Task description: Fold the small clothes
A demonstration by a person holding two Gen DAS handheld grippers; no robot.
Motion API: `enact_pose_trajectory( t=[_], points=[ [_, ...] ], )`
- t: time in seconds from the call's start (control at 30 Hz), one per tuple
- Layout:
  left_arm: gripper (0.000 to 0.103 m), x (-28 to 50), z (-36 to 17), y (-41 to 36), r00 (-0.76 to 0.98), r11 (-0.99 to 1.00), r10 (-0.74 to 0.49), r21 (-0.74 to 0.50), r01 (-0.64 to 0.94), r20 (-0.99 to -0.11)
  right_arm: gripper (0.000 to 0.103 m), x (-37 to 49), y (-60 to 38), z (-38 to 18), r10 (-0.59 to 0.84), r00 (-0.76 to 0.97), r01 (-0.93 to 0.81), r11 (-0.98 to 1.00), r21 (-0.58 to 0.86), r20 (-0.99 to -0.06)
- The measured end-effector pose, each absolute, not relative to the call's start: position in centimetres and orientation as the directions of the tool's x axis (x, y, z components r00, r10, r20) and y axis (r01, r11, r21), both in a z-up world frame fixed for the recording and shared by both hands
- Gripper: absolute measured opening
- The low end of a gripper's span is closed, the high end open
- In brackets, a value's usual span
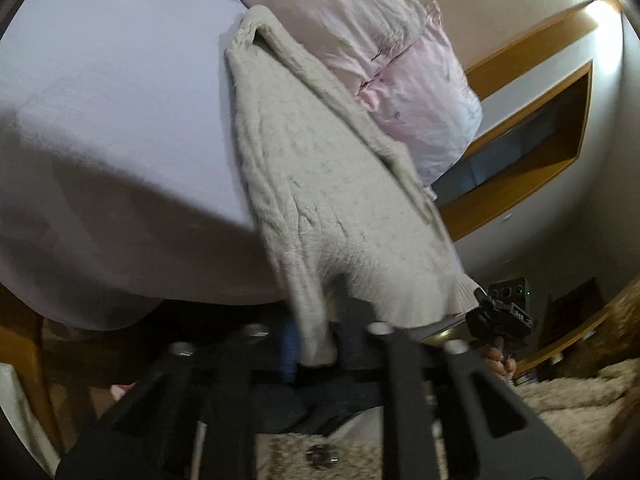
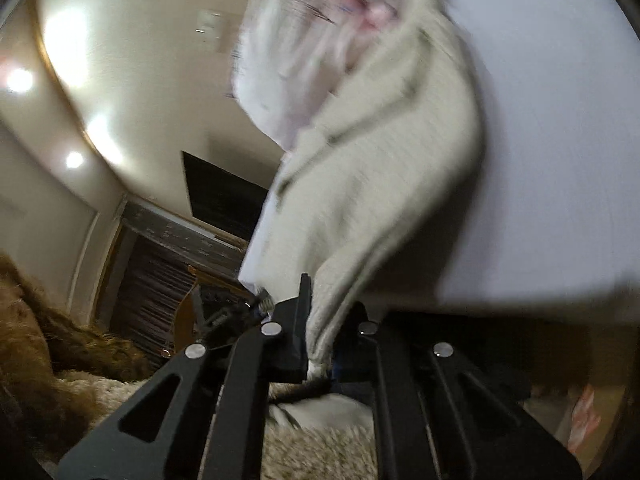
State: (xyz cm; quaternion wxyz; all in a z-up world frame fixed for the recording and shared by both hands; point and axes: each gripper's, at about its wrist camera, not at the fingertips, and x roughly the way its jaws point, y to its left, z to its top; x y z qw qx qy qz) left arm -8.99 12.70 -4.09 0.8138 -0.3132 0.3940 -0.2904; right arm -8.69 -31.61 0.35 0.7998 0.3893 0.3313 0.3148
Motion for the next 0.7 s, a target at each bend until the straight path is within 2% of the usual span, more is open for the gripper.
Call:
enact_pose_trajectory(
  t=[0.17,0.23,0.3,0.43,0.47,0.57,0.63,0.67,0.7],
  points=[
    [0.008,-6.4,3.6,12.8,0.596,0.644,-0.716,-0.674,0.362,-0.364,0.007,-3.9,-32.8,8.8,0.705,0.677,-0.377,0.580,0.722,-0.212],
    [0.007,-1.9,7.8,12.9,0.674,0.682,-0.659,-0.642,0.349,-0.334,0.007,0.0,-33.7,11.7,0.661,0.728,-0.386,0.614,0.689,-0.181],
    [0.007,3.1,10.3,12.8,0.745,0.731,-0.580,-0.614,0.297,-0.330,0.007,5.0,-34.4,13.1,0.582,0.789,-0.326,0.668,0.669,-0.198],
    [0.007,14.4,11.1,10.0,0.795,0.857,-0.402,-0.492,0.153,-0.453,0.007,14.9,-36.2,11.6,0.413,0.850,-0.112,0.748,0.654,-0.327],
    [0.007,17.6,10.2,8.9,0.782,0.883,-0.362,-0.455,0.113,-0.508,0.007,16.9,-36.7,10.5,0.383,0.845,-0.054,0.755,0.654,-0.372],
    [0.007,23.0,6.4,7.4,0.690,0.886,-0.336,-0.464,0.000,-0.641,0.007,22.7,-37.9,5.0,0.333,0.761,0.175,0.721,0.670,-0.557],
    [0.008,24.0,4.7,7.9,0.649,0.877,-0.340,-0.478,-0.042,-0.681,0.013,23.8,-37.7,3.2,0.310,0.726,0.246,0.717,0.653,-0.614],
    [0.008,23.9,4.6,8.4,0.645,0.860,-0.368,-0.509,-0.038,-0.670,0.017,23.5,-37.6,3.2,0.303,0.742,0.235,0.717,0.656,-0.598],
    [0.008,23.6,4.7,9.0,0.646,0.844,-0.396,-0.535,-0.022,-0.652,0.034,23.0,-37.6,3.6,0.290,0.767,0.220,0.720,0.658,-0.573]
  ],
)
